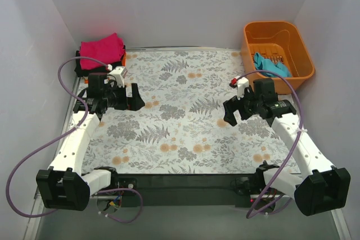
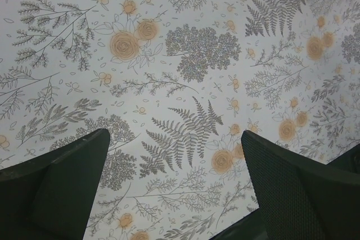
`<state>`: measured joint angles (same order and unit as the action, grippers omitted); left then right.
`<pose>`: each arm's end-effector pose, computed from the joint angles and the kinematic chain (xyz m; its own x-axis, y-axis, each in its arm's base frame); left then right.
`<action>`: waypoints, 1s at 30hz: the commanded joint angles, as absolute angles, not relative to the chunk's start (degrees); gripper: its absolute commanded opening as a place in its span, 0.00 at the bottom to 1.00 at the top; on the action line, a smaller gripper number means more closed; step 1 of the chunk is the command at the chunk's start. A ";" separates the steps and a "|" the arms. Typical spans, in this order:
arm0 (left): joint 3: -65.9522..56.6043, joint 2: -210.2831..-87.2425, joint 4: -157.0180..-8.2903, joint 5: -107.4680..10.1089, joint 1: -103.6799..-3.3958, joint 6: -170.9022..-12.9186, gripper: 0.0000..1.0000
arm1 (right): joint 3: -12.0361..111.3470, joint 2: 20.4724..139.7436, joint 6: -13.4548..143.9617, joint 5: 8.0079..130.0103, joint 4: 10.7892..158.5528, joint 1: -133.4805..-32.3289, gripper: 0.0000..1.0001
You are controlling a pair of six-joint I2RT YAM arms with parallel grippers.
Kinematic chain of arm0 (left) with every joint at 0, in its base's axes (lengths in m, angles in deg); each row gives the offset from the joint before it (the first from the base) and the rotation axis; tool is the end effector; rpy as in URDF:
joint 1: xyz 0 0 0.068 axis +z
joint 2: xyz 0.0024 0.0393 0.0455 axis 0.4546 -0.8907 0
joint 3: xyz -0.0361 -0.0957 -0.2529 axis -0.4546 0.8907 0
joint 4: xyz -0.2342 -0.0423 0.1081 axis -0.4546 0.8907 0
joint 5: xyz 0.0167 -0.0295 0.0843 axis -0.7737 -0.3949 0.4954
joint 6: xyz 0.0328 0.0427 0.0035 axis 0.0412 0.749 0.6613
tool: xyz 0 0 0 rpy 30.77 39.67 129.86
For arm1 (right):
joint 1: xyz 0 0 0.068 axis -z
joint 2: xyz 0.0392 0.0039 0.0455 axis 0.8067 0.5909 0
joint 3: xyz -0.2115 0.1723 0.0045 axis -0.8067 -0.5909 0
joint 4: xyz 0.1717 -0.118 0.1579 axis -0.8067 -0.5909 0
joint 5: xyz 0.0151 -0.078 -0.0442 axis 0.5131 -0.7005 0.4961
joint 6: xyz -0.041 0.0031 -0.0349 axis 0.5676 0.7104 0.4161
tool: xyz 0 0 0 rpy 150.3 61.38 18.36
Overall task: Fold and stack the t-shirts
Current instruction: Grab the tshirt from the pile
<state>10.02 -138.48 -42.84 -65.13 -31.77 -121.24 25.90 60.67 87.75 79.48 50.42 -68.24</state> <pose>0.2324 -0.0342 0.3042 -0.7766 -0.5326 -0.3364 -0.1865 0.7044 -0.6848 0.2131 0.0664 0.2876 -0.5326 -0.4027 -0.7444 -0.6187 0.7854 0.0178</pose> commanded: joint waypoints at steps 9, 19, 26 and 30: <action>3.96 -139.89 -43.28 -72.23 -31.78 -123.48 0.98 | 52.92 72.58 93.34 78.26 45.54 -67.32 0.98; -0.88 -145.95 -43.11 -74.61 -31.78 -125.68 0.98 | 84.12 96.12 82.80 76.75 56.35 -47.72 0.98; -1.94 -148.77 -43.64 -74.70 -31.78 -126.38 0.98 | 94.96 114.16 84.46 72.01 55.30 -45.52 0.98; -0.62 -148.94 -44.25 -73.99 -31.78 -126.21 0.98 | 92.50 116.97 85.51 69.20 55.12 -44.90 0.98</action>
